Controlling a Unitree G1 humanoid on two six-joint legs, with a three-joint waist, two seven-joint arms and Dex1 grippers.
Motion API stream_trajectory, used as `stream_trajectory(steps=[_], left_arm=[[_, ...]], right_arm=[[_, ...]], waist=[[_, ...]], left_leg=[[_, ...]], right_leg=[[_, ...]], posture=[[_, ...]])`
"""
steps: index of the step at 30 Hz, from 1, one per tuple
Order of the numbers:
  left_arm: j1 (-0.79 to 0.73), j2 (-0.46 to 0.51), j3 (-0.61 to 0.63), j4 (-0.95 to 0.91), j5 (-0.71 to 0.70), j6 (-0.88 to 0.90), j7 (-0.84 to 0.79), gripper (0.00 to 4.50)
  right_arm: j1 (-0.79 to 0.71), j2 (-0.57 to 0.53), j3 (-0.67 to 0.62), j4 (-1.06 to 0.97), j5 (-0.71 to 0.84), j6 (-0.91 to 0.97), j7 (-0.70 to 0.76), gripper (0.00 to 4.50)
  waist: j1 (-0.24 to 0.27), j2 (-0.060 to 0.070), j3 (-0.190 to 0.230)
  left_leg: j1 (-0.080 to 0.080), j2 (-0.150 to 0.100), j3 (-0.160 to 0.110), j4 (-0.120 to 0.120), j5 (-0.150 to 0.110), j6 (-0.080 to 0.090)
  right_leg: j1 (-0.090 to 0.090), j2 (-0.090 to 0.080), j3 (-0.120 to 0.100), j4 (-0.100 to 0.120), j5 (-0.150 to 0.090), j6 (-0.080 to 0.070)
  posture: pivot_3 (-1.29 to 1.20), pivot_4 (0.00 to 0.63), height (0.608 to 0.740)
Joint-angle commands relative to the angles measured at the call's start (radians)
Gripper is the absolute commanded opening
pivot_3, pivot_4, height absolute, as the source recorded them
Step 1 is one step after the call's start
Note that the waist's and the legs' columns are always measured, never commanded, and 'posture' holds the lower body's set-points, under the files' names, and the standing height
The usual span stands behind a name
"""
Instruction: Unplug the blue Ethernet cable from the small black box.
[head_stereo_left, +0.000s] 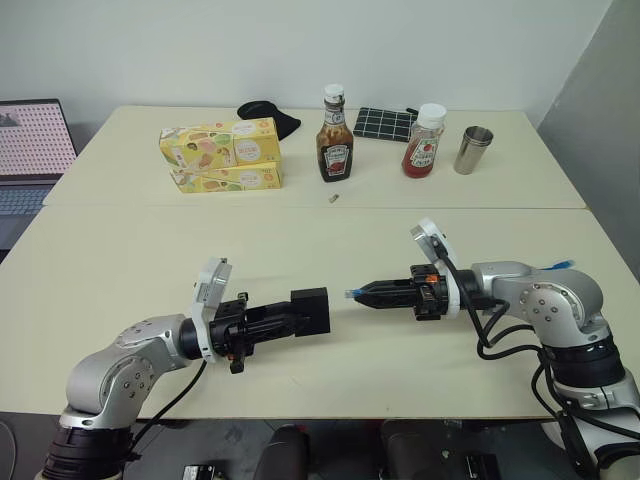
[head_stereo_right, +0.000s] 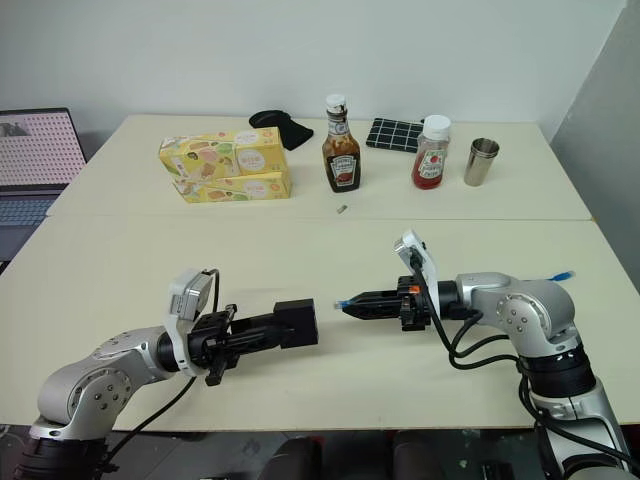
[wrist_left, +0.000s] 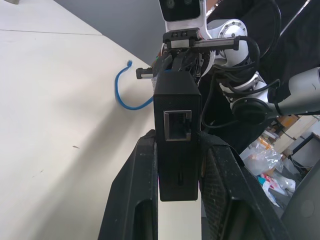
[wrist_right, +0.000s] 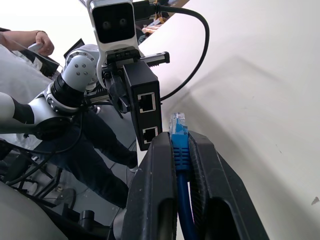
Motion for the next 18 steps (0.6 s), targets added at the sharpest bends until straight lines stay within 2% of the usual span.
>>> stream_trajectory(steps=[1, 5, 11, 14, 16, 17, 18], left_arm=[[0.022, 0.013, 0.03, -0.023, -0.008, -0.022, -0.019, 0.77], [0.04, 0.017, 0.056, -0.002, 0.0, -0.035, -0.005, 0.77], [0.044, 0.008, 0.08, 0.02, 0.03, -0.056, 0.052, 0.77], [0.03, 0.003, 0.078, 0.03, 0.043, -0.067, 0.075, 0.77], [0.025, 0.003, 0.078, 0.039, 0.05, -0.072, 0.08, 0.77], [0.025, 0.004, 0.076, 0.043, 0.064, -0.082, 0.084, 0.77], [0.026, 0.007, 0.073, 0.046, 0.077, -0.09, 0.087, 0.77]], right_arm=[[0.007, -0.011, -0.031, -0.006, 0.0, -0.019, 0.002, 0.05], [0.007, -0.036, -0.028, 0.063, -0.131, -0.156, -0.023, 0.04], [-0.069, 0.055, -0.006, 0.415, -0.497, -0.574, -0.302, 0.04], [-0.089, 0.114, 0.014, 0.57, -0.61, -0.683, -0.404, 0.04], [-0.094, 0.141, 0.008, 0.607, -0.622, -0.685, -0.397, 0.74], [-0.096, 0.149, 0.006, 0.618, -0.627, -0.681, -0.391, 0.83], [-0.098, 0.153, 0.004, 0.626, -0.632, -0.677, -0.387, 1.17]], waist=[[0.0, 0.0, 0.0], [0.0, 0.0, 0.0], [-0.001, 0.0, 0.0], [-0.001, 0.0, 0.0], [-0.001, 0.0, 0.0], [-0.001, 0.0, 0.0], [-0.001, 0.0, 0.0]], left_leg=[[0.0, 0.0, 0.0, 0.0, 0.0, 0.0], [0.0, 0.0, 0.0, 0.0, 0.0, 0.0], [0.0, -0.001, 0.002, 0.0, 0.0, 0.0], [0.0, 0.0, 0.003, 0.0, 0.0, 0.0], [-0.002, 0.0, 0.003, 0.0, 0.0, 0.0], [-0.004, 0.0, 0.003, 0.0, 0.0, 0.0], [-0.008, 0.001, 0.004, 0.0, 0.0, -0.001]], right_leg=[[0.0, 0.0, 0.0, 0.0, 0.0, 0.0], [0.0, 0.0, 0.0, 0.0, 0.0, 0.0], [-0.001, 0.0, 0.001, 0.0, 0.0, 0.0], [-0.001, 0.0, 0.002, 0.0, 0.0, 0.0], [-0.003, 0.0, 0.002, 0.001, 0.0, 0.0], [-0.006, 0.0, 0.002, 0.001, 0.0, 0.0], [-0.009, 0.0, 0.002, 0.002, 0.0, 0.0]], posture=[[0.0, 0.15, 0.74], [0.0, 0.15, 0.74], [0.0, 0.15, 0.74], [0.0, 0.15, 0.74], [0.0, 0.15, 0.74], [0.0, 0.15, 0.74], [0.0, 0.15, 0.74]])
